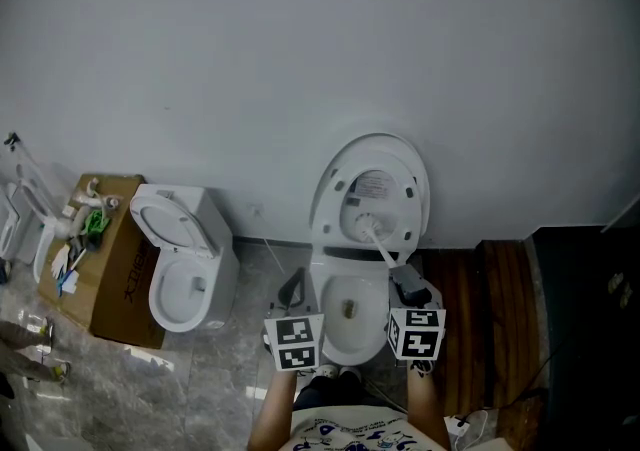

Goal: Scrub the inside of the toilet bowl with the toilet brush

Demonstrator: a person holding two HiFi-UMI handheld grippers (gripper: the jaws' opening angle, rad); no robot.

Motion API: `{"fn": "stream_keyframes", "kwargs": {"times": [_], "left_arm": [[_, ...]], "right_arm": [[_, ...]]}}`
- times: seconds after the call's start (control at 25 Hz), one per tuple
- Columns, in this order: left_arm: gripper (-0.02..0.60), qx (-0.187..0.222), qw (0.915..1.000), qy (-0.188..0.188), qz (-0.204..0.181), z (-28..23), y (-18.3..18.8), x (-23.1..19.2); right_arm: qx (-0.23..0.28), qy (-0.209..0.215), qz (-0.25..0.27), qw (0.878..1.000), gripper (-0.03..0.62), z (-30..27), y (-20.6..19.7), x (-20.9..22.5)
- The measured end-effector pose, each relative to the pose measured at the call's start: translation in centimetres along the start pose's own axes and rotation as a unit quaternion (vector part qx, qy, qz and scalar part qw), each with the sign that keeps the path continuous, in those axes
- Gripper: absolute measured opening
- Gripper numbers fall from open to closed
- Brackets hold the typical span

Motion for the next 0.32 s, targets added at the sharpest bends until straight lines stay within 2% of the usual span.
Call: {"fn": "stream_keyframes", "kwargs": {"times": [0.32], "left_arm": [[0.002,0.006,1.0,-0.003,-0.001,-0.44,0.59,0.22]], "right_arm": [[0.008,0.001,-0.008,1.0,0.169,-0.32,0.49,0.52]]}}
Point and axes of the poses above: the fingertips, and each gripper's own axes: z backward along the fingers, x to its right, y out of its top, the point moved 7 cm from there along z, backward along the fingers
